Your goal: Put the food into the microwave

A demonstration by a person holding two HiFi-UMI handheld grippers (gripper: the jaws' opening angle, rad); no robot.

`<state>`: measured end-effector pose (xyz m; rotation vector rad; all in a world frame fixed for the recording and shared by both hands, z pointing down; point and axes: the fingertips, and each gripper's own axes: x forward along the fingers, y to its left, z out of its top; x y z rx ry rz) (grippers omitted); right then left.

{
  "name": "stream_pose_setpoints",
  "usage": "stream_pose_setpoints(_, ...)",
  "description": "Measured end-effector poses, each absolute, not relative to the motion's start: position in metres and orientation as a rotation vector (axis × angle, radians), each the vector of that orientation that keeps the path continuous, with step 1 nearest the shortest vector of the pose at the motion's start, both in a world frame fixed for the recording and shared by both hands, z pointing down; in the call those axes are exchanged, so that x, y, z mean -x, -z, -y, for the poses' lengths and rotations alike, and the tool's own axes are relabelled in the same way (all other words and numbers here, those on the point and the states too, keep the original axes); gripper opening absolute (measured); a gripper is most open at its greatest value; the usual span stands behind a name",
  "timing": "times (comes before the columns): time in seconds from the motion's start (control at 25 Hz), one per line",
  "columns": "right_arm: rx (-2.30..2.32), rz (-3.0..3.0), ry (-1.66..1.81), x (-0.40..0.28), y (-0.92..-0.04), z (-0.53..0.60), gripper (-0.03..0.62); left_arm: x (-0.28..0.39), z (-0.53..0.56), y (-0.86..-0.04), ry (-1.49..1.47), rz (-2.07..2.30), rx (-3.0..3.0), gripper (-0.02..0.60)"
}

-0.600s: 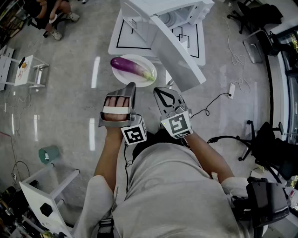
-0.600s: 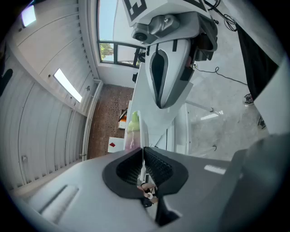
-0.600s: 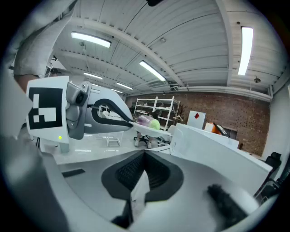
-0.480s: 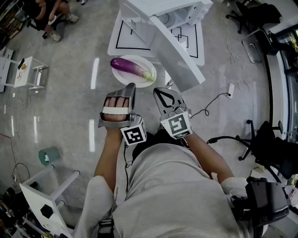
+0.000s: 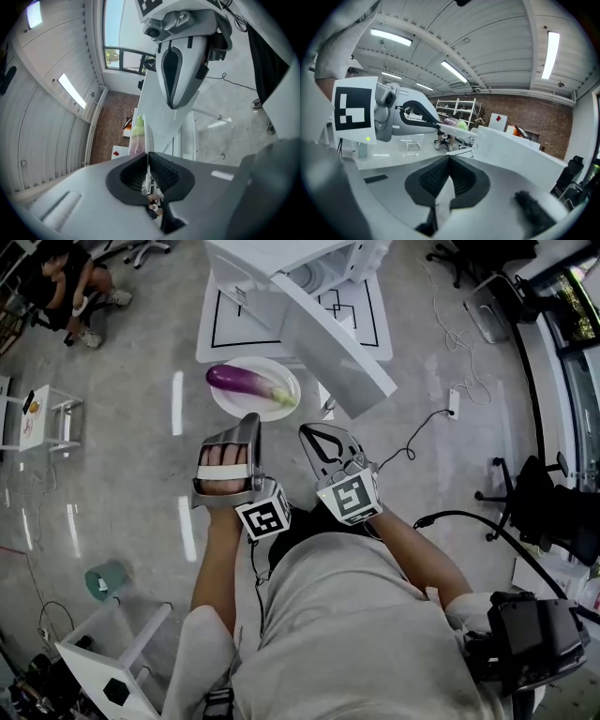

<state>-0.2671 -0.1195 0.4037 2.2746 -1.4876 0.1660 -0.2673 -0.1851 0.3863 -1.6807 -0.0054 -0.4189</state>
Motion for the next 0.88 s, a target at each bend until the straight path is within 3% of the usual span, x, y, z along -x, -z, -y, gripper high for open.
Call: stream_pose_setpoints(0.88,-2.419,1.271,-0.081,0.224,-0.365,-0.002,0.011,0.184,0.066,-0.329,0.179,0.142,1.644,0.026)
